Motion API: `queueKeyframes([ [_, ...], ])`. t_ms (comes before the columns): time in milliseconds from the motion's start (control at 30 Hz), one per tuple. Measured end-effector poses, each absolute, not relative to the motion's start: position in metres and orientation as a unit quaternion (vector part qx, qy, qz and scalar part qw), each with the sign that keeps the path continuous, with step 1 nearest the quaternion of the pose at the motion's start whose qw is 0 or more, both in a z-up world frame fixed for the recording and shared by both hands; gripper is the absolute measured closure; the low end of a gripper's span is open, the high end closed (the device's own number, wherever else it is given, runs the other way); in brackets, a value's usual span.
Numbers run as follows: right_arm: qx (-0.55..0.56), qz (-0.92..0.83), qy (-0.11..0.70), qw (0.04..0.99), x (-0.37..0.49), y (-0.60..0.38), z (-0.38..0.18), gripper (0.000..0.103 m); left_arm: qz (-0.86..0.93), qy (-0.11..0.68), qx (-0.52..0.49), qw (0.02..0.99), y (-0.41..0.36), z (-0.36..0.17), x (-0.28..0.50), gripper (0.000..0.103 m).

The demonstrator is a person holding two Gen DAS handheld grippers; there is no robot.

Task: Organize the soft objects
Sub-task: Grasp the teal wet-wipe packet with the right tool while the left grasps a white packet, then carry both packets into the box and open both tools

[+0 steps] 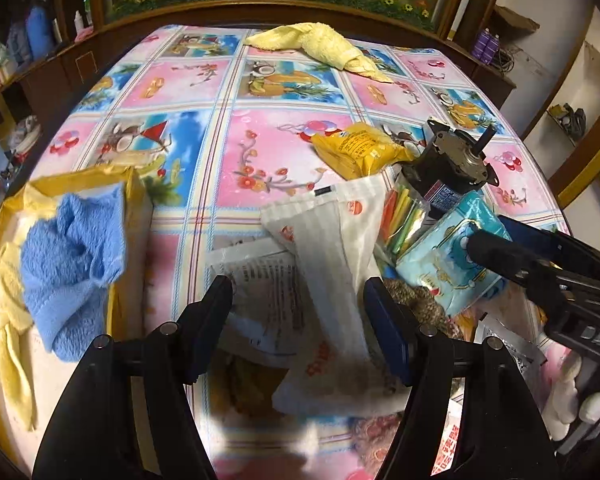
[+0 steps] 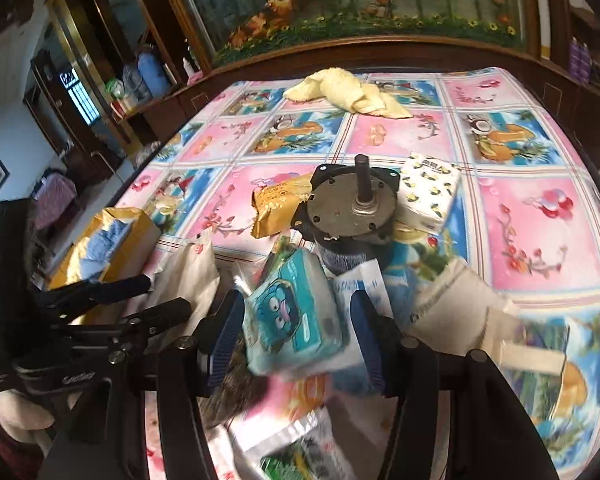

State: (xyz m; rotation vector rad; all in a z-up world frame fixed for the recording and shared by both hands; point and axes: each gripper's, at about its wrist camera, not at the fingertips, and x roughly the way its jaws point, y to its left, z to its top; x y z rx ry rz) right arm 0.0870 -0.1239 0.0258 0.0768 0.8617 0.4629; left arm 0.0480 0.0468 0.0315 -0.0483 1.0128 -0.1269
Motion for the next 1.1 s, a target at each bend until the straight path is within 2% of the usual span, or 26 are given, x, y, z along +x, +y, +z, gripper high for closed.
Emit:
queueKeyframes([
  [67,0.023,0.228,0.416,0.88,0.091,-0.118,0.023,0.066,-0.065,0.48,-0.014,0.875,0.045,0.03,0.049,0.036],
  [100,0.018,0.231,0.418,0.878,0.091,-0.116,0.022,0.071,-0.069,0.473,-0.008,0.878,0.043,0.03,0.048,0.04],
  [167,0.014,0.24,0.421,0.874,0.087,-0.112,0.024,0.087,-0.082,0.455,0.001,0.886,0.04,0.034,0.044,0.057],
  [200,0.015,0.245,0.423,0.873,0.084,-0.111,0.025,0.089,-0.088,0.446,0.002,0.891,0.039,0.039,0.042,0.063],
  [233,0.016,0.248,0.421,0.872,0.079,-0.11,0.027,0.091,-0.096,0.438,-0.001,0.894,0.039,0.044,0.039,0.076],
  [267,0.016,0.246,0.419,0.874,0.075,-0.109,0.029,0.091,-0.106,0.435,-0.008,0.894,0.039,0.049,0.037,0.081],
  [733,0.056,0.244,0.357,0.9,0.029,-0.126,0.085,0.092,-0.166,0.37,-0.077,0.911,0.077,0.1,-0.014,0.082],
  [967,0.066,0.295,0.343,0.889,0.019,-0.105,0.113,0.092,-0.127,0.336,-0.107,0.927,0.138,0.132,-0.057,0.082],
  [1100,0.068,0.338,0.352,0.87,0.021,-0.069,0.114,0.092,-0.052,0.34,-0.111,0.933,0.189,0.127,-0.065,0.082],
])
